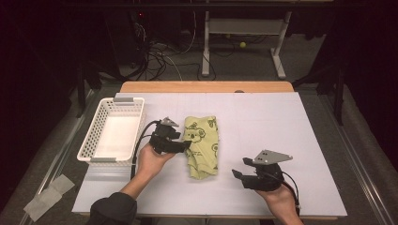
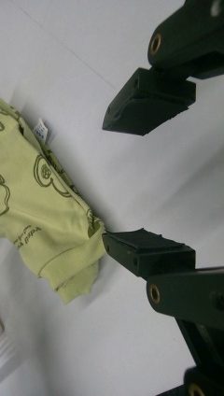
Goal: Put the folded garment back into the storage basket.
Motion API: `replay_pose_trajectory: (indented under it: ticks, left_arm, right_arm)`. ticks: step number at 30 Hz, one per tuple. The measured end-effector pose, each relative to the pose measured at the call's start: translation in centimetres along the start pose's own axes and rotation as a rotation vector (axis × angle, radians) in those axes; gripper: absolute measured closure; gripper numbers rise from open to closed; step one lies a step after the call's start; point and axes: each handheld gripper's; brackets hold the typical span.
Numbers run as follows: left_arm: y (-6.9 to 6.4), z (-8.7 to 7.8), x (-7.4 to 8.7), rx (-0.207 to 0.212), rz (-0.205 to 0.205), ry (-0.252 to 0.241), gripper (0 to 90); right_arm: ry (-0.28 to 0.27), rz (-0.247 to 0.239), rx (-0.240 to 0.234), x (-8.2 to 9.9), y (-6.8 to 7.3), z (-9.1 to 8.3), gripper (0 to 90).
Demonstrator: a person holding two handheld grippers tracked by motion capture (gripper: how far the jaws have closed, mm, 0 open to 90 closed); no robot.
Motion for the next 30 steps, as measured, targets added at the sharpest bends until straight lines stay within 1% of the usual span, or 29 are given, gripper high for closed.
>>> replay_pose_trajectory:
  ticks: [2, 5, 9, 16, 21, 28, 30]
  left_arm:
    - [0.0, 0.1, 0.2, 0.004, -0.002, 0.000, 37.2]
    - [0.0, 0.2, 0.3, 0.004, 0.005, 0.009, 37.2]
    - [-0.1, 0.1, 0.3, 0.005, 0.002, -0.007, 37.2]
    - [0.0, 0.4, 0.3, 0.008, -0.001, 0.003, 37.2]
    - [0.0, 0.5, 0.2, 0.006, 0.003, -0.002, 37.2]
    - [0.1, 0.6, 0.1, 0.008, -0.006, -0.005, 37.1]
    - [0.1, 0.7, 0.1, 0.009, -0.003, 0.001, 37.1]
  right_arm:
    - [-0.004, 0.006, 0.003, 0.4, -0.1, -0.4, 40.0]
    - [-0.014, 0.016, 0.009, 0.9, -0.3, -0.9, 39.3]
    - [-0.033, 0.022, 0.019, 1.4, -0.5, -1.9, 37.4]
    - [-0.076, 0.053, 0.041, 2.6, -1.2, -3.4, 35.6]
    - [-0.113, 0.069, 0.060, 3.5, -1.6, -4.4, 35.5]
    - [-0.125, 0.084, 0.075, 4.8, -1.9, -5.4, 35.1]
    - [-0.131, 0.090, 0.083, 5.2, -2.1, -5.7, 35.1]
Point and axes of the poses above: each handheld gripper's, and its own axes: z roughly forward along the jaws, x roughly out of its underside, y roughly to its left, and after that the axes turned 7 degrees about -z, right-handed
